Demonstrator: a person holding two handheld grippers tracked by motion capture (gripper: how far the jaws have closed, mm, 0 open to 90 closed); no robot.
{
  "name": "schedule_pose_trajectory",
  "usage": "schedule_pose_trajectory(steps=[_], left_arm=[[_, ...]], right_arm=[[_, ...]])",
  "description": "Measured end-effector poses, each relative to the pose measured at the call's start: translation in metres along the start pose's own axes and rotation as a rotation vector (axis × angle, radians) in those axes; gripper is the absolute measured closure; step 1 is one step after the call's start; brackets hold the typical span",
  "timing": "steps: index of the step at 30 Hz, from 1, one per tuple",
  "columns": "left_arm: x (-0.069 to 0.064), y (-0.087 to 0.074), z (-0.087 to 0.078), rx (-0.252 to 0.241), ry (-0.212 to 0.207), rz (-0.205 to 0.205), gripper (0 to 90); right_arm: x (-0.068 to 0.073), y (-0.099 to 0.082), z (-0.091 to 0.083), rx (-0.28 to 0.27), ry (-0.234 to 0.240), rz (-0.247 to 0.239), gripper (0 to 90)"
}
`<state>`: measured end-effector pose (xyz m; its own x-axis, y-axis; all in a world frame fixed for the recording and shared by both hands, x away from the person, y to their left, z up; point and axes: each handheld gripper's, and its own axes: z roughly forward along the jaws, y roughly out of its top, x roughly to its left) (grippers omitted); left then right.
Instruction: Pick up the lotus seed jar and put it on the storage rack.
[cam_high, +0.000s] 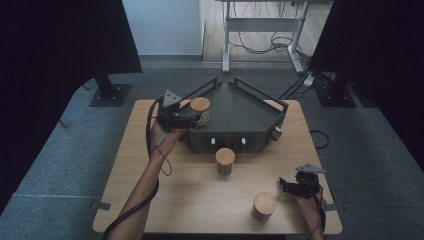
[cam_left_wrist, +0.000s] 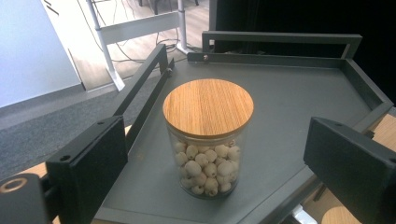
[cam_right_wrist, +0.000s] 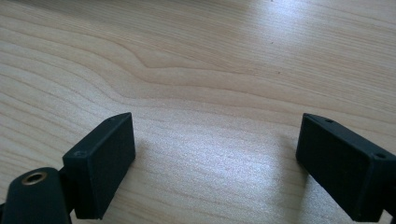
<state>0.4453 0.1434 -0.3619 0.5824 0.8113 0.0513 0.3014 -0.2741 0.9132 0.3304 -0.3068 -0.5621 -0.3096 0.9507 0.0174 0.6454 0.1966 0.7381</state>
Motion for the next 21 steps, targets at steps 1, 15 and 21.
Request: schedule_pose_trajectory(steps=[1, 15, 21], left_arm=[[0.000, 0.000, -0.001, -0.002, 0.000, -0.001, 5.7], [0.005, -0.009, -0.024, -0.013, 0.003, -0.008, 5.6], [0.008, -0.014, -0.036, -0.022, -0.001, -0.018, 5.5]], right_arm=[[0.000, 0.000, 0.000, 0.000, 0.000, 0.000, 11.4], [0.000, 0.000, 0.000, 0.000, 0.000, 0.001, 11.4], [0.000, 0.000, 0.000, 0.000, 0.000, 0.000, 11.3]])
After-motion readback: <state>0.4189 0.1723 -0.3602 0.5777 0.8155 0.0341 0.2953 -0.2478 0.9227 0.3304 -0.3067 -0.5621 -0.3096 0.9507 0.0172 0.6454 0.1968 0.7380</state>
